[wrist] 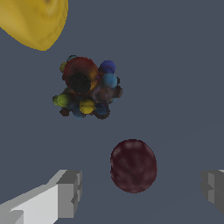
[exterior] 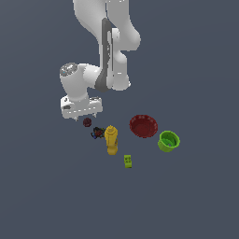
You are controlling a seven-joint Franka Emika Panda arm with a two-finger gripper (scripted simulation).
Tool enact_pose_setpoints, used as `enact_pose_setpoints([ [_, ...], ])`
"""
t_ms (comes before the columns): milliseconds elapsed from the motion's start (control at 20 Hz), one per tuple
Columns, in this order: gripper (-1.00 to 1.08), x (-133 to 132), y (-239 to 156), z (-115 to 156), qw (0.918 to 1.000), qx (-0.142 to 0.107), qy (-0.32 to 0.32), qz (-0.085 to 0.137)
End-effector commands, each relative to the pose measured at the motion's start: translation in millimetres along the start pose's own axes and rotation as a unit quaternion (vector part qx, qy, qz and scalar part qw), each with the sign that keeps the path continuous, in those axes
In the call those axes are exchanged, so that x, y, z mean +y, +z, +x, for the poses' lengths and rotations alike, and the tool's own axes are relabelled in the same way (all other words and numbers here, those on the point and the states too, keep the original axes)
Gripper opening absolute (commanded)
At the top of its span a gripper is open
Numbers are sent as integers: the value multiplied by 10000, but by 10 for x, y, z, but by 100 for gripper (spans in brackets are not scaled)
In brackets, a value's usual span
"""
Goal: Pick up a designated object from a clutter of objects.
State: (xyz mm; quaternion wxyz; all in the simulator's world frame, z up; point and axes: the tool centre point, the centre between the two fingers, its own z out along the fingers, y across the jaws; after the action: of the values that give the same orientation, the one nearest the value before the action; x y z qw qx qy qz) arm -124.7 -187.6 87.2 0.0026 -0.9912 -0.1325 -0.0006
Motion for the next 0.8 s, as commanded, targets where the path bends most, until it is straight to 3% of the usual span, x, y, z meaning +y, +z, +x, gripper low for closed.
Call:
enact_pose_setpoints([
  [0,100,27,50,-82,10000,-3,-32,-15],
  [750,100,42,264,-145,10000,-13,-41,-22],
])
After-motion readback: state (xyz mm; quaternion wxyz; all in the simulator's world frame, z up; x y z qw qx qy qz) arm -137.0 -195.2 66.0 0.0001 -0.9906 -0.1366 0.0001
